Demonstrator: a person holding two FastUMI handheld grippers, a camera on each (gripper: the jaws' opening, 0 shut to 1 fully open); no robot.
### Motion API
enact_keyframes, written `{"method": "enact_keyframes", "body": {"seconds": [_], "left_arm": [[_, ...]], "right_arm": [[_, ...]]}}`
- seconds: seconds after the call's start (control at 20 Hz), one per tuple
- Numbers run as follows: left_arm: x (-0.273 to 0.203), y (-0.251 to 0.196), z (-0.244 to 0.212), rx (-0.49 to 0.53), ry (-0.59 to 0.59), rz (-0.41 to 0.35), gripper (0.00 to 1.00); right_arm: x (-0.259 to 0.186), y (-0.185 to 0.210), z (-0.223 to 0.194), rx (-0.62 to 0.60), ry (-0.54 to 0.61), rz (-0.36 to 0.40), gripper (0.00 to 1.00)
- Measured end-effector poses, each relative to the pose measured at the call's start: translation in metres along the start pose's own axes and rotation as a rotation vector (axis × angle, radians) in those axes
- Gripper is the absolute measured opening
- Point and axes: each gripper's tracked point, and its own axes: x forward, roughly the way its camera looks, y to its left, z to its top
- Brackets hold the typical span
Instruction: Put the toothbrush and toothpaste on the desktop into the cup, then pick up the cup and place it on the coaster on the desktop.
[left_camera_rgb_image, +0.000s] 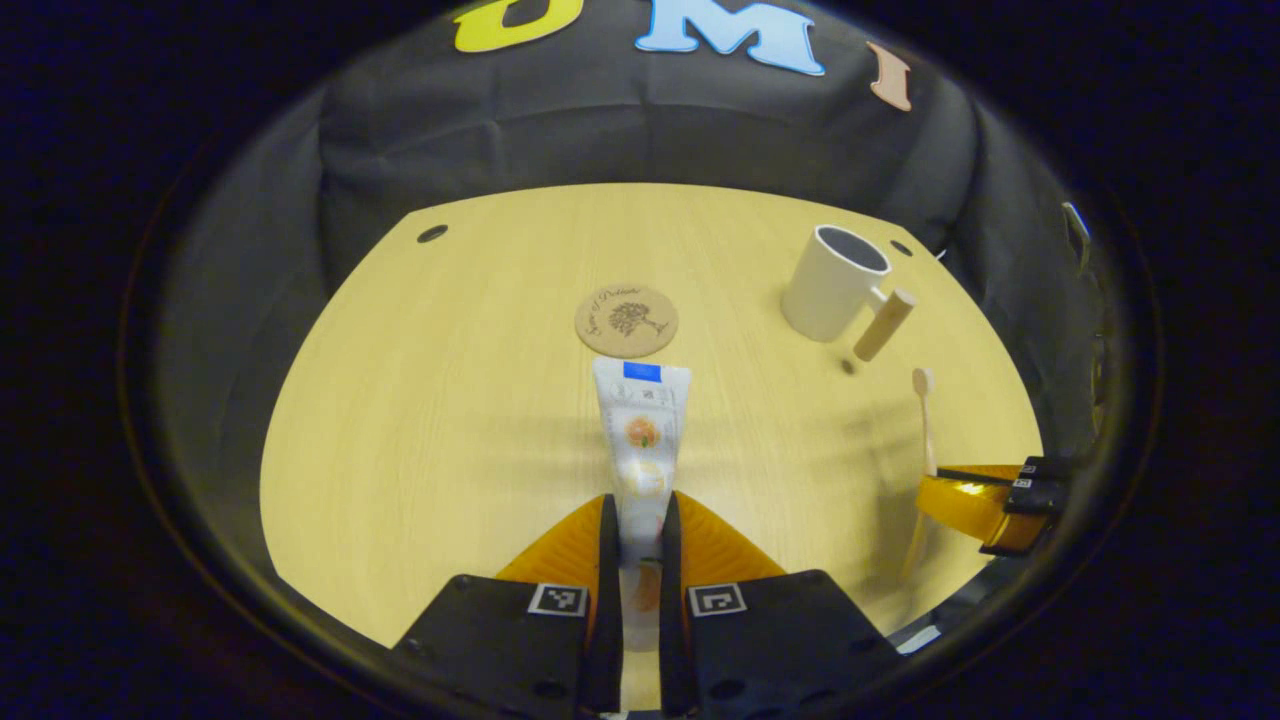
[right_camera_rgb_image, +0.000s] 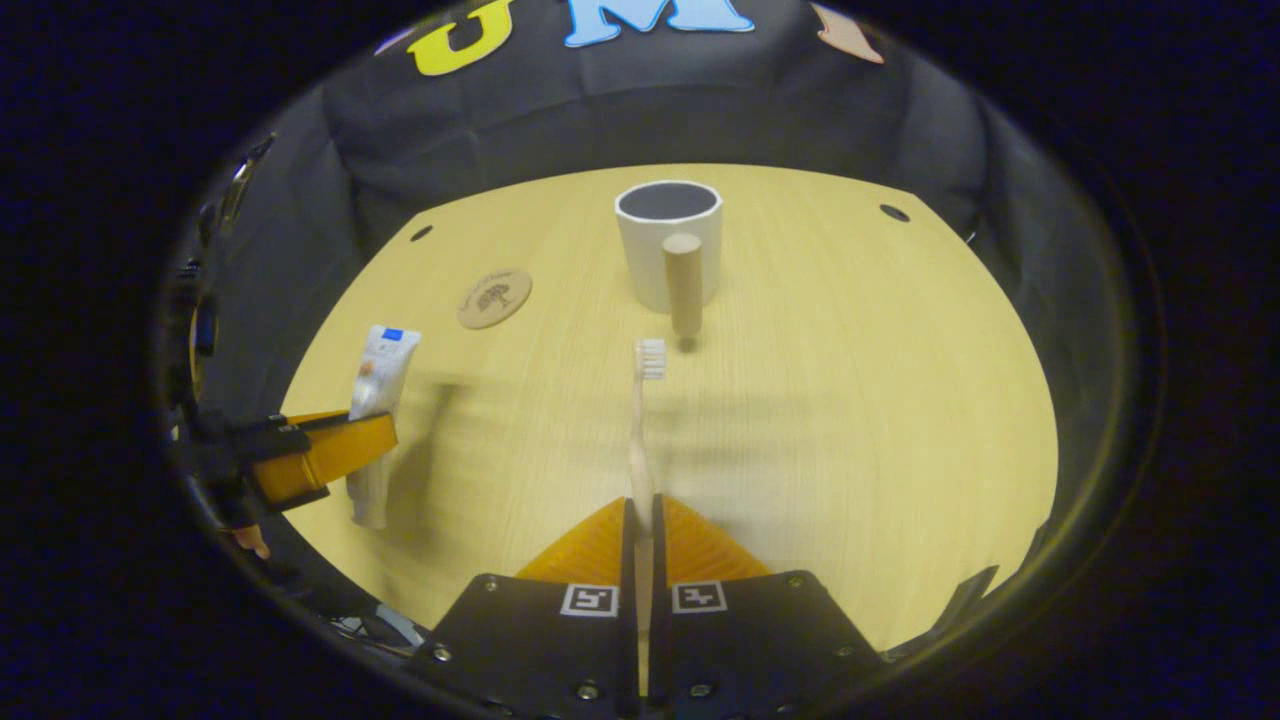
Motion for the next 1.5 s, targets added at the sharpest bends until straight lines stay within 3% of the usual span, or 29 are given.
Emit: {"method": "enact_keyframes", "body": {"seconds": [0.45,1.0,1.35,1.5], "left_arm": [[-0.030,-0.012,0.070,-0.034,-0.231,-0.035,0.23],[-0.051,-0.022,0.161,-0.077,-0.470,-0.069,0.23],[-0.063,-0.020,0.184,-0.043,-0.565,-0.064,0.22],[-0.062,-0.019,0.186,-0.046,-0.572,-0.069,0.22]], "right_arm": [[-0.036,0.014,0.084,-0.024,-0.309,0.052,0.05],[-0.053,0.016,0.194,-0.048,-0.580,0.084,0.05],[-0.043,0.009,0.250,-0.047,-0.736,0.081,0.05],[-0.031,0.004,0.265,-0.063,-0.770,0.046,0.05]]}}
